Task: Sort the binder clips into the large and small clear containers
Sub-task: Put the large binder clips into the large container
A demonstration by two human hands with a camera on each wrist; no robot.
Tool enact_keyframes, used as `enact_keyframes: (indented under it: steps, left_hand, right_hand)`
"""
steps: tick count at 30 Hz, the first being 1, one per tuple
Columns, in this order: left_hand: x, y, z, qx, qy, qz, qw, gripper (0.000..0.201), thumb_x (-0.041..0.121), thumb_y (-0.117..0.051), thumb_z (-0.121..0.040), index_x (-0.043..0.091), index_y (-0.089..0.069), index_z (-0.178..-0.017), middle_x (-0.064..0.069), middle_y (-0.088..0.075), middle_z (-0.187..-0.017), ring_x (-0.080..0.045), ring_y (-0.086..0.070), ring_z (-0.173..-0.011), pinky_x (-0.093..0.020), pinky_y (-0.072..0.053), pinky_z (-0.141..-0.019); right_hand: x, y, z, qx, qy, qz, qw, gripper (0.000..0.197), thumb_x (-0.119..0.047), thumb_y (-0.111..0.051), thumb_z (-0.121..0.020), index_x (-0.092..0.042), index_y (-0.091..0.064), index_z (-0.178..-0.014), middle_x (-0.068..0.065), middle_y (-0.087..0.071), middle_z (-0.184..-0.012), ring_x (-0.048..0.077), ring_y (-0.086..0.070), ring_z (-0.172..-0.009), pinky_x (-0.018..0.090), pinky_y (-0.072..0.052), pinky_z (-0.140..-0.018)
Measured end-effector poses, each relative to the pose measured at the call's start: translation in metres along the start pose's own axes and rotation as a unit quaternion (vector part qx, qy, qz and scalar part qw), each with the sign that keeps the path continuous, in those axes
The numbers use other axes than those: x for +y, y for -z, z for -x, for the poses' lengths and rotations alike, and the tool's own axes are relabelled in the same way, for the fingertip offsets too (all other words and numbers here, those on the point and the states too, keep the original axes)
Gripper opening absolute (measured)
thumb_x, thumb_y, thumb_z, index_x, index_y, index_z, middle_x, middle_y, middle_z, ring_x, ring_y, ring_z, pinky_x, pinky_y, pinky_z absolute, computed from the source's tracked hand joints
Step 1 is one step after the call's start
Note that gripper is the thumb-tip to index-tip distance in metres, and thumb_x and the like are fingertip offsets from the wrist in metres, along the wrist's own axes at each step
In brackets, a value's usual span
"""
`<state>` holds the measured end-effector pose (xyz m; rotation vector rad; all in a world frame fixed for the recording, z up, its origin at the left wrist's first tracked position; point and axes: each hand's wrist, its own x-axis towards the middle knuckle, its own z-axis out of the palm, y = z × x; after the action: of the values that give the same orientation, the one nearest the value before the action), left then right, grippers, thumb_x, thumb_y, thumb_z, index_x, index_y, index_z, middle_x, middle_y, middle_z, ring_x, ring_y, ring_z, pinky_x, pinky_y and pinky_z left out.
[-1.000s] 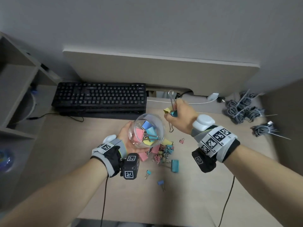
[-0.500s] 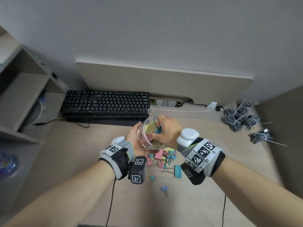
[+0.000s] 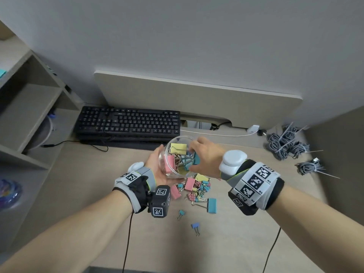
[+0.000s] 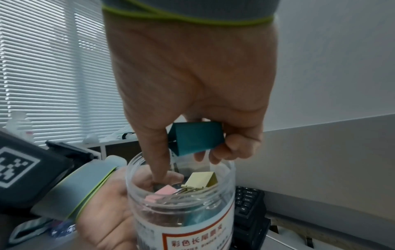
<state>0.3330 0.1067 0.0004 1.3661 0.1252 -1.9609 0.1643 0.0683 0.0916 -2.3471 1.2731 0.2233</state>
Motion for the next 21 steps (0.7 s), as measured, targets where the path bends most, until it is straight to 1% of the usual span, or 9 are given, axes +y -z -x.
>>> enact_keyframes:
  steps: [4,6,8,11,13,15,17,19,21]
  left_hand:
    - [-0.003,-0.006,-0.001,-0.004,0.007,-0.011,1.0,0.072,0.07,-0.039,-0.09,0.01,-0.067,-0.118,-0.024,-0.072,-0.112,-0.046,-0.066,-0.102,-0.06,-0.05,-0.094]
    - [-0.003,-0.007,0.0,-0.01,0.01,-0.013,1.0,0.073,0.071,-0.04,-0.089,0.01,-0.067,-0.118,-0.023,-0.073,-0.111,-0.045,-0.066,-0.103,-0.061,-0.048,-0.096]
    - [-0.003,-0.008,-0.001,-0.015,0.017,-0.011,1.0,0.073,0.071,-0.041,-0.089,0.01,-0.068,-0.117,-0.022,-0.072,-0.113,-0.046,-0.064,-0.108,-0.063,-0.045,-0.1]
    - [-0.002,-0.01,-0.002,-0.02,0.017,-0.007,1.0,0.072,0.071,-0.041,-0.088,0.01,-0.069,-0.116,-0.024,-0.07,-0.116,-0.048,-0.062,-0.113,-0.065,-0.04,-0.105]
    - [-0.004,-0.012,-0.003,-0.021,0.019,-0.003,1.0,0.072,0.071,-0.042,-0.087,0.012,-0.068,-0.12,-0.023,-0.07,-0.118,-0.047,-0.062,-0.114,-0.064,-0.04,-0.105]
    - [-0.004,-0.015,-0.003,-0.024,0.017,0.0,1.0,0.071,0.07,-0.042,-0.088,0.012,-0.068,-0.118,-0.022,-0.072,-0.112,-0.045,-0.064,-0.107,-0.062,-0.043,-0.102]
    - [-0.003,-0.02,-0.002,-0.024,0.01,-0.002,1.0,0.069,0.069,-0.04,-0.09,0.011,-0.07,-0.112,-0.021,-0.074,-0.103,-0.043,-0.067,-0.098,-0.058,-0.048,-0.097]
    - [-0.001,-0.021,-0.002,-0.024,0.003,-0.003,1.0,0.069,0.069,-0.039,-0.091,0.011,-0.069,-0.113,-0.022,-0.073,-0.105,-0.043,-0.067,-0.099,-0.059,-0.047,-0.098]
    - [0.0,-0.017,-0.004,-0.021,0.0,-0.004,1.0,0.071,0.069,-0.039,-0.091,0.009,-0.067,-0.117,-0.024,-0.07,-0.115,-0.045,-0.065,-0.106,-0.062,-0.042,-0.104]
  right_hand:
    - [-0.006,-0.006,-0.003,-0.02,0.01,0.005,1.0,0.052,-0.042,-0.071,-0.079,-0.016,-0.046,-0.116,0.004,-0.047,-0.116,0.023,-0.05,-0.091,0.036,-0.047,-0.076]
    - [-0.009,-0.005,-0.003,-0.023,0.017,0.009,1.0,0.058,-0.045,-0.07,-0.08,-0.016,-0.045,-0.124,0.003,-0.047,-0.121,0.023,-0.052,-0.097,0.037,-0.049,-0.08]
    - [-0.01,-0.004,-0.002,-0.016,0.028,-0.005,0.999,0.054,-0.042,-0.066,-0.084,-0.014,-0.047,-0.126,0.003,-0.051,-0.12,0.023,-0.053,-0.096,0.034,-0.046,-0.076]
    - [-0.007,0.0,-0.003,-0.01,0.031,0.0,0.999,0.028,-0.029,-0.06,-0.089,-0.014,-0.057,-0.112,0.004,-0.064,-0.103,0.025,-0.057,-0.086,0.034,-0.048,-0.071]
    - [-0.003,0.0,-0.005,-0.032,0.019,0.008,0.999,0.015,-0.019,-0.057,-0.088,-0.014,-0.063,-0.101,0.003,-0.065,-0.095,0.025,-0.058,-0.085,0.033,-0.049,-0.071]
    - [-0.003,-0.003,-0.006,-0.066,0.016,-0.001,0.998,0.017,-0.014,-0.056,-0.089,-0.012,-0.065,-0.103,0.001,-0.064,-0.097,0.02,-0.055,-0.09,0.028,-0.044,-0.073]
    - [-0.002,-0.007,-0.007,-0.071,0.03,-0.011,0.997,0.02,-0.013,-0.056,-0.09,-0.011,-0.067,-0.106,0.001,-0.067,-0.102,0.016,-0.054,-0.093,0.025,-0.042,-0.076]
    - [0.0,-0.004,-0.006,-0.045,0.024,-0.032,0.998,0.02,-0.009,-0.052,-0.091,-0.01,-0.067,-0.105,0.002,-0.067,-0.099,0.018,-0.055,-0.087,0.026,-0.042,-0.073]
    - [0.003,0.003,-0.004,-0.013,0.022,-0.053,0.998,0.023,-0.006,-0.049,-0.091,-0.009,-0.068,-0.102,0.003,-0.067,-0.093,0.02,-0.056,-0.083,0.028,-0.043,-0.069]
